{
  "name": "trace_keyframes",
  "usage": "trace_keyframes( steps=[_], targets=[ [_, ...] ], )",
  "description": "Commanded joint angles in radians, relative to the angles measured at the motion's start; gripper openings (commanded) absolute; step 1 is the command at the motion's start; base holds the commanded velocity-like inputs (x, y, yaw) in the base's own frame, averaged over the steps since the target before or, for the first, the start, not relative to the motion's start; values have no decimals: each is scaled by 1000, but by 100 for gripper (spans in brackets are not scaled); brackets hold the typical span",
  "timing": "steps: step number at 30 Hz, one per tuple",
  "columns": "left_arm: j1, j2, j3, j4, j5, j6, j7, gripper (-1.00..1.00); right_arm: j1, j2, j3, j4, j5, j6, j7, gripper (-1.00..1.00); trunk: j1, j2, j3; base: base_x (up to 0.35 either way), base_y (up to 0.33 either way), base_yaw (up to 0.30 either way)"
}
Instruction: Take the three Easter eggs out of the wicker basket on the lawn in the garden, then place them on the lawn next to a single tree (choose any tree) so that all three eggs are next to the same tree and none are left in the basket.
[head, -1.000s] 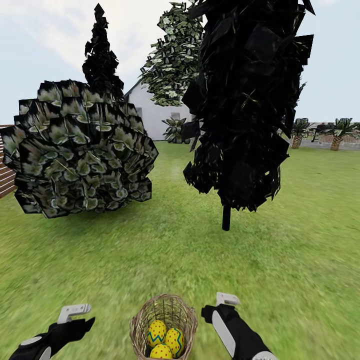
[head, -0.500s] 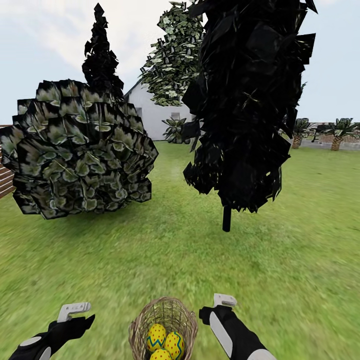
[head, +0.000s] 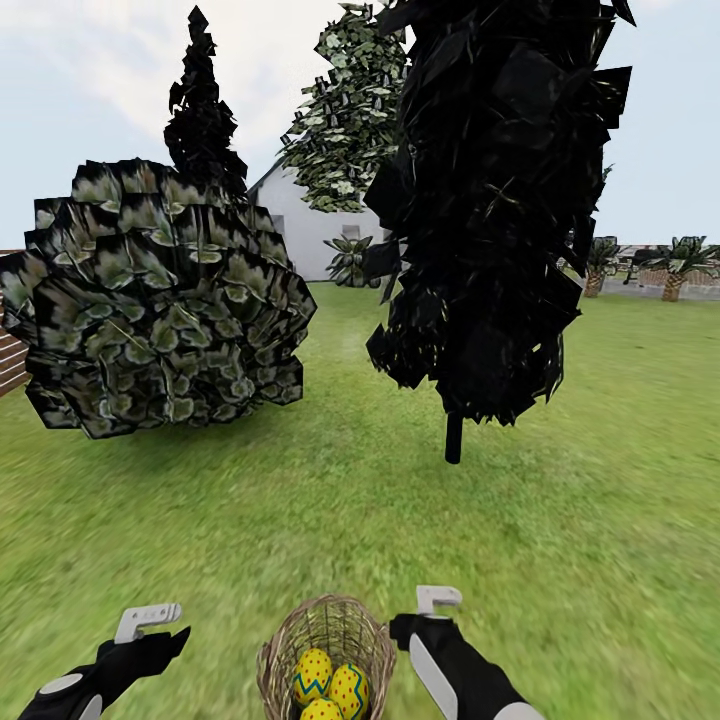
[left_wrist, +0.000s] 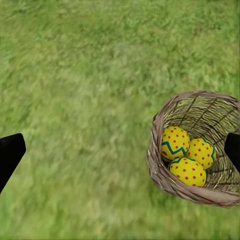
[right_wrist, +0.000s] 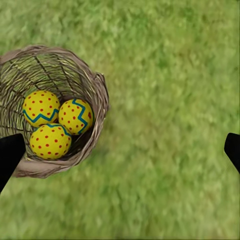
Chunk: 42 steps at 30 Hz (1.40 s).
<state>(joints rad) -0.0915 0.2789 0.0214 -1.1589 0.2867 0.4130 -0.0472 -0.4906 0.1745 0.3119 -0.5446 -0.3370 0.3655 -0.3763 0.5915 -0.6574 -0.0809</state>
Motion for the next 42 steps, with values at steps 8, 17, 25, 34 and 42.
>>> trace_keyframes(
  steps=[8, 17, 25, 34, 42],
  targets=[
    [-1, 0, 2, -1, 5, 3, -3, 100, 0, 0, 10, 2, -7, -7, -6, 100, 0, -2, -2, 0, 0, 118],
    [-1, 0, 2, 0, 4, 3, -3, 100, 0, 0, 10, 4, -7, -8, -6, 100, 0, -2, -2, 90, 25, 188],
    [-1, 0, 2, 1, 3, 1, -3, 100, 0, 0, 11, 5, -7, -8, -4, 100, 0, -2, -2, 161, -37, 30],
    [-1, -1, 1, 0, 3, -4, -3, 100, 0, 0, 11, 6, -7, -8, -4, 100, 0, -2, -2, 67, -111, 3],
    [-1, -1, 1, 1, 3, -17, -3, 100, 0, 0, 10, 6, -7, -8, -4, 100, 0, -2, -2, 7, -128, 0]
  ],
)
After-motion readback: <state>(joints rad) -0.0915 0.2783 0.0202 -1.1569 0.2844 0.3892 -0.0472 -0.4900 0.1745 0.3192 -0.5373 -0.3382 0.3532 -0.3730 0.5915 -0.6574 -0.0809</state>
